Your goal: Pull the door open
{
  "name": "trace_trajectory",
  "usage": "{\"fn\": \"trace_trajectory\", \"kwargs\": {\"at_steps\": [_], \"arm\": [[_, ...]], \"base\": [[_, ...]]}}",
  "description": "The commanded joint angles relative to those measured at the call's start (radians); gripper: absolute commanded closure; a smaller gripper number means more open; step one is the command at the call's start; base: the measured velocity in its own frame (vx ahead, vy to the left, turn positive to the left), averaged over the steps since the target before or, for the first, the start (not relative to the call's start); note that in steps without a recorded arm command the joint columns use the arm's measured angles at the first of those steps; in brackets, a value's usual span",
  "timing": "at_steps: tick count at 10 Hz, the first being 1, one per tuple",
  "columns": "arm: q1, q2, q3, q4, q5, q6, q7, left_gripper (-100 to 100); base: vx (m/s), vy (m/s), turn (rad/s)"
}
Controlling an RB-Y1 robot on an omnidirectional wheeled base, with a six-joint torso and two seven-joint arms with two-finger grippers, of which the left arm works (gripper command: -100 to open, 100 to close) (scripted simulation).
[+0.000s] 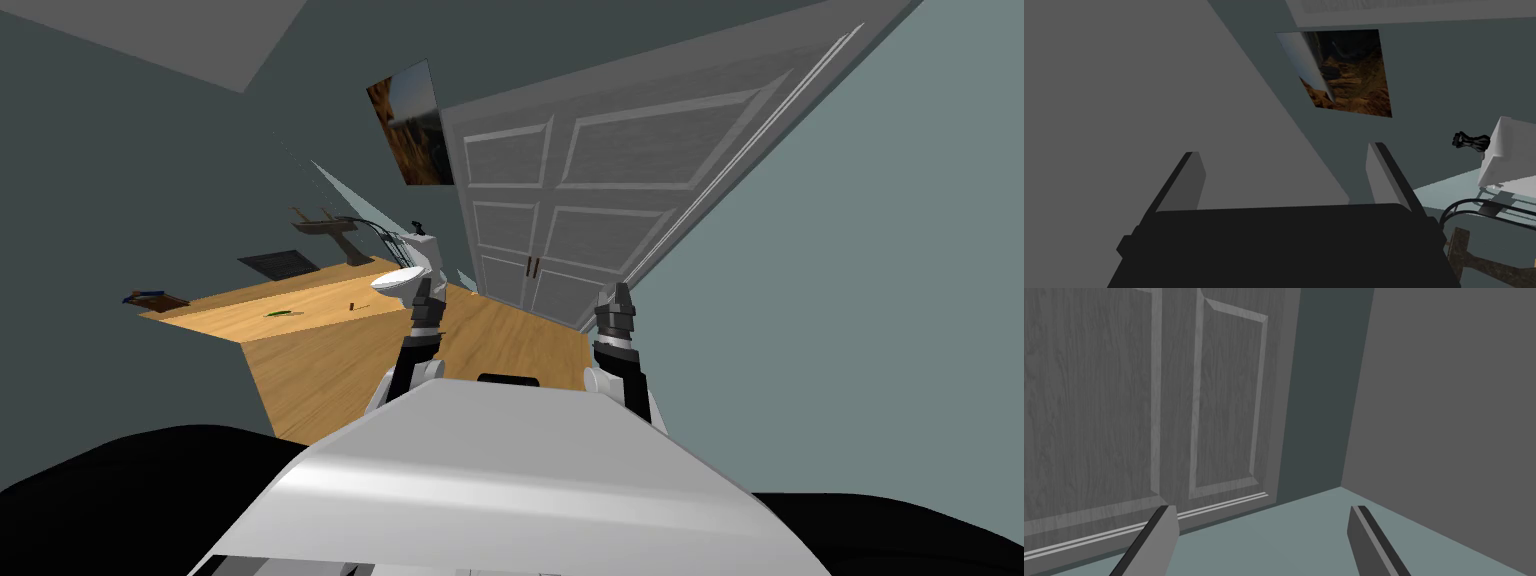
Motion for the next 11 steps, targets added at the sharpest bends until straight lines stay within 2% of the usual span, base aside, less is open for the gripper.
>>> {"fn": "trace_trajectory", "kwargs": {"at_steps": [1,6,7,11], "arm": [[-0.008,0.007,0.005,0.031,-0.005,-0.009,-0.030,-100],[-0.031,0.024,0.020,0.116,-0.019,-0.034,-0.112,-100],[-0.040,0.029,0.026,0.147,-0.024,-0.043,-0.142,-100],[-0.060,0.039,0.039,0.220,-0.037,-0.064,-0.213,-100]], "base": [[0.019,-0.062,-0.030],[0.108,-0.015,-0.063],[0.112,-0.028,-0.081],[0.095,-0.022,-0.060]]}}
